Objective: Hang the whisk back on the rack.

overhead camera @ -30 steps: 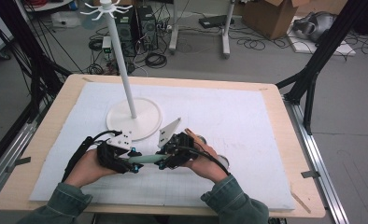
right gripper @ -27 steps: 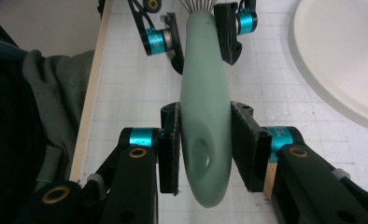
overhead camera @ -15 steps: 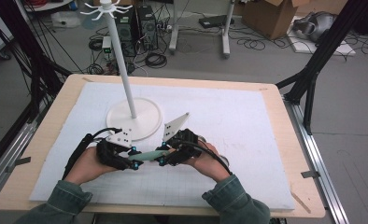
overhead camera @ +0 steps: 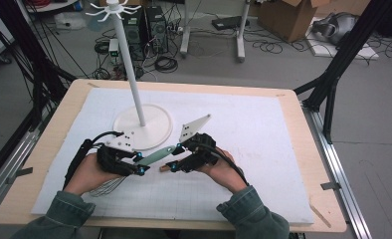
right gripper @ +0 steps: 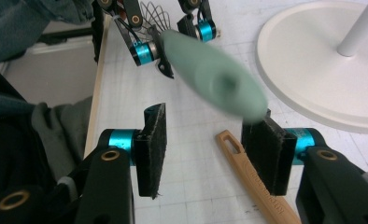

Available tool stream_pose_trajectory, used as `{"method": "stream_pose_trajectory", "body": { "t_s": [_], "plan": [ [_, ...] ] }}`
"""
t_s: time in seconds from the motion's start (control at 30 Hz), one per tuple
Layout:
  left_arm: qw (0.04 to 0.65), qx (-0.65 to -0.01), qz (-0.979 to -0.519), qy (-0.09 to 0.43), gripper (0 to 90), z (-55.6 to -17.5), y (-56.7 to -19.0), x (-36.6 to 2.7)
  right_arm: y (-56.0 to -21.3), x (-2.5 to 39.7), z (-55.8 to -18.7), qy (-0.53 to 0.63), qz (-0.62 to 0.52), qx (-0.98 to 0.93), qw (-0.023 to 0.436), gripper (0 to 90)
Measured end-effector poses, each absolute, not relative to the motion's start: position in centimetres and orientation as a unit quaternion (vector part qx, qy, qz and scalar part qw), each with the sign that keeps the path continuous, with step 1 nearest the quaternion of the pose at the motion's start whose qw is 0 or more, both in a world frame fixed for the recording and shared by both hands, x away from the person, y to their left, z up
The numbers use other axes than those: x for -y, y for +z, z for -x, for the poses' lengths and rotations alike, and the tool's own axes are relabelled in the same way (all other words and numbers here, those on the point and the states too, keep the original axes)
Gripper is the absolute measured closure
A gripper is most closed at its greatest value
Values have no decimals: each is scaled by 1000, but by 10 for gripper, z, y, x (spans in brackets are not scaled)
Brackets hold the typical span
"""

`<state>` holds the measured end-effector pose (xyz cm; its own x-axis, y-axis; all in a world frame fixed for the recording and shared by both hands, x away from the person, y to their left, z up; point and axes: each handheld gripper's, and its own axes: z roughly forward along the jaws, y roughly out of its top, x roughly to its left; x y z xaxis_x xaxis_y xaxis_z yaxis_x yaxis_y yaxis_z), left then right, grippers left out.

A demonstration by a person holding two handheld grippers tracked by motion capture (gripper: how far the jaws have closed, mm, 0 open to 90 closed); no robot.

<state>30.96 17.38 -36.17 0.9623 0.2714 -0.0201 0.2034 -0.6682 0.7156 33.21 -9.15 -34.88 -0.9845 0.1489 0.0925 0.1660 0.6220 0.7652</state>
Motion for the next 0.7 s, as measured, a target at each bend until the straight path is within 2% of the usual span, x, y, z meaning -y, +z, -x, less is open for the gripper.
{"method": "stream_pose_trajectory", "body": {
  "t_s": [0.27, 0.7],
  "plan": [
    [405, -131, -903, 59, 690, -309, -343, -174, -330, 84, -332, -443, 87, 892, 7, 509],
    [419, -147, -893, 77, 690, -312, -327, -171, -304, 74, -338, -475, 93, 875, 2, 573]
  ]
}}
